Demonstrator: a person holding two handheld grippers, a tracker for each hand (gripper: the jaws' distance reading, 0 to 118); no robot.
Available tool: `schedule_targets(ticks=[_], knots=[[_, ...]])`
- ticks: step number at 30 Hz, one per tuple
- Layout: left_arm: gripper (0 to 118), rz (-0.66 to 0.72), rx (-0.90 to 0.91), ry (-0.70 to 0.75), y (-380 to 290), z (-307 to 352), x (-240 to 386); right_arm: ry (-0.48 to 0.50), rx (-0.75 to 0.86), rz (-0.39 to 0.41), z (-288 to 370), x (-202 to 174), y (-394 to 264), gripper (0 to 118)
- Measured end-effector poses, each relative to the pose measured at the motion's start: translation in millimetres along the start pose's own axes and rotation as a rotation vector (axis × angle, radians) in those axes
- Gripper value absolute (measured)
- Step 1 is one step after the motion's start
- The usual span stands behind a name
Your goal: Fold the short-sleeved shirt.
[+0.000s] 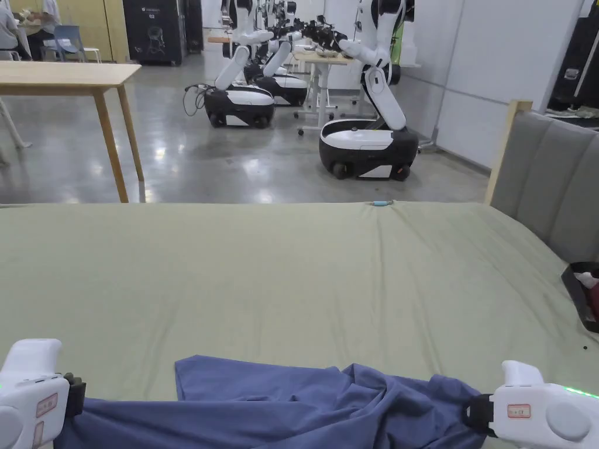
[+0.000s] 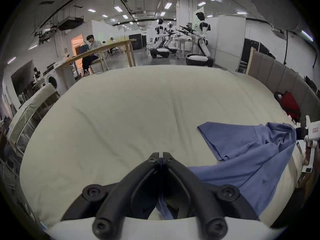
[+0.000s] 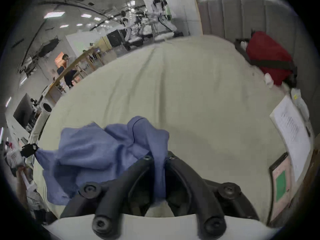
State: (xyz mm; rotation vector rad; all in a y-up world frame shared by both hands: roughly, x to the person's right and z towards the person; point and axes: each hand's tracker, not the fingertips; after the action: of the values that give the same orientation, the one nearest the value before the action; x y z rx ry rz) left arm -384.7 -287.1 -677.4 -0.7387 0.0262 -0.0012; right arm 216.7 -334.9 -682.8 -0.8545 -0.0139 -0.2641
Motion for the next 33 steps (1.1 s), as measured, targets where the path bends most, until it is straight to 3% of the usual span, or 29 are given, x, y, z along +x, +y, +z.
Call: schedule_targets(ticks=[5, 10, 21, 28, 33], knots=[[0, -0.024, 0.106, 0.033, 31.6, 45.6, -12.5, 0.012, 0.207, 0.08, 69.3, -28.3, 39.8, 10], [0, -0.034, 0.252, 0.078, 94.7, 98.3, -24.2, 0.016, 0.396, 0.215, 140.5, -81.7, 99.8, 10], [0, -0.008, 0.502, 0.104, 233.6, 185.5, -50.8, 0.016, 0.729, 0.27, 250.4, -165.4, 213.4, 10], [0, -0.003, 0.588, 0.156, 273.1, 181.0, -59.1, 0.032, 0.782, 0.263, 253.5, -182.1, 245.5, 10], [0, 0.01, 0.523, 0.165, 250.6, 127.4, -60.7, 0.013, 0.706, 0.268, 193.1, -178.6, 235.4, 10]])
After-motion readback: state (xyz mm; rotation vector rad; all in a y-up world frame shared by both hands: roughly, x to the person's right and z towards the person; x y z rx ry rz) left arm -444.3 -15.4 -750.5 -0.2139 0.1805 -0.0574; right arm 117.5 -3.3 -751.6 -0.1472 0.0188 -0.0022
